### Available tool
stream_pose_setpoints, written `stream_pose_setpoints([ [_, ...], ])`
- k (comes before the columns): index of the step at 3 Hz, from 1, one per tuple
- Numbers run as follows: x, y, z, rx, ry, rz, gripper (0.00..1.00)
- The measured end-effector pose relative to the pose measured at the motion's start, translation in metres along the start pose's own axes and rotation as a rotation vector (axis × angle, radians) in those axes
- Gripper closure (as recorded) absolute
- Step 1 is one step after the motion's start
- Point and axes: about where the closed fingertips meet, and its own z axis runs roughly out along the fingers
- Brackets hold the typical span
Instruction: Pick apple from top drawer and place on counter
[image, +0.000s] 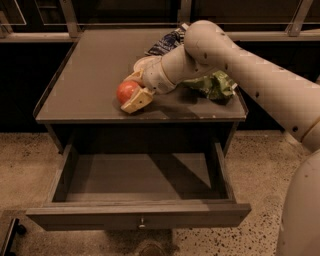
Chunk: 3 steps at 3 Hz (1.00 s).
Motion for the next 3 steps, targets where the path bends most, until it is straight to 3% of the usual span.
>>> stream_pose_setpoints([
  [1,0.0,0.0,0.0,0.0,0.0,0.0,0.13],
  [2,0.0,0.0,0.0001,0.0,0.0,0.0,0.0],
  [3,0.0,0.0,0.0001,0.0,0.0,0.0,0.0],
])
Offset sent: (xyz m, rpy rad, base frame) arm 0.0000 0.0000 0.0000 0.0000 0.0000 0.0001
